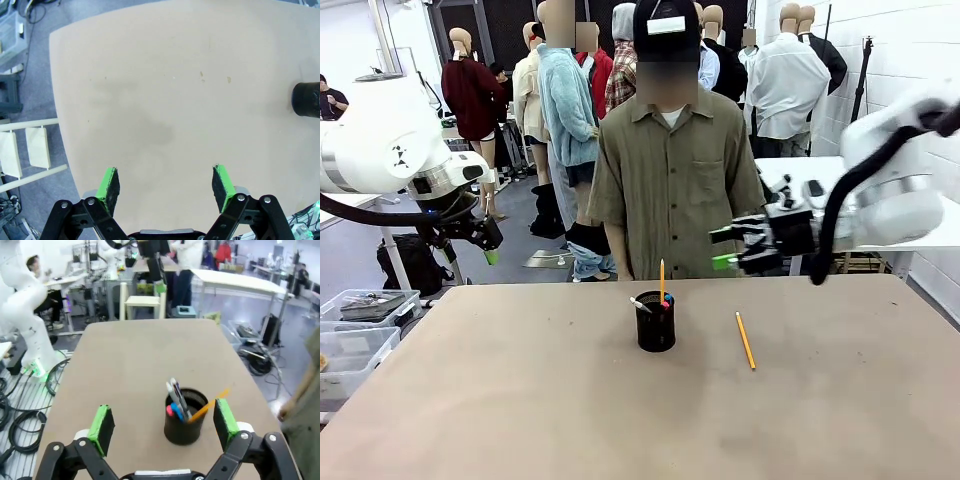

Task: Place the pens into the pen holder.
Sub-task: Pick up a writing instrument from the table and place it into the Pen holder.

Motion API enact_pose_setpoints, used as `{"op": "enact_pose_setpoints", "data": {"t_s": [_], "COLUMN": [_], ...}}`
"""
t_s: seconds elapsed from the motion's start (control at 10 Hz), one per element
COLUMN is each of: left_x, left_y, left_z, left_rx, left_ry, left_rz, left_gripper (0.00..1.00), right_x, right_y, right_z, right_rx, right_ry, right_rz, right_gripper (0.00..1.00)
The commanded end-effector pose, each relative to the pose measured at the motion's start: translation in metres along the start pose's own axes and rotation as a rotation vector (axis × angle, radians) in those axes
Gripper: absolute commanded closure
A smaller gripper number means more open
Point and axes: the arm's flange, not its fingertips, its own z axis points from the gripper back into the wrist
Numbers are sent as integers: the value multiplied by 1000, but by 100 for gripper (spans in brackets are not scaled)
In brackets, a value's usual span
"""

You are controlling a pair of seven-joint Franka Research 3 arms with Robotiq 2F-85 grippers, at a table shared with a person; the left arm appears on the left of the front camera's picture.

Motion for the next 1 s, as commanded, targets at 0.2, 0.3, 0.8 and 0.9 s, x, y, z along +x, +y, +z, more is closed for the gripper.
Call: {"op": "enact_pose_setpoints", "data": {"t_s": [0.2,0.3,0.8,0.9], "left_x": [-2,-2,-2,-2], "left_y": [2,2,2,2], "left_z": [0,0,0,0], "left_rx": [-7,-7,-7,-7], "left_ry": [-7,-7,-7,-7], "left_rz": [-12,-12,-12,-12], "left_gripper": [4,4,4,4], "right_x": [1,8,31,29], "right_y": [47,47,16,10], "right_z": [48,48,-8,-20], "right_rx": [-463,-567,-749,-761], "right_ry": [217,305,798,863], "right_rz": [-342,-468,-890,-939], "right_gripper": [0,0,0,0]}}
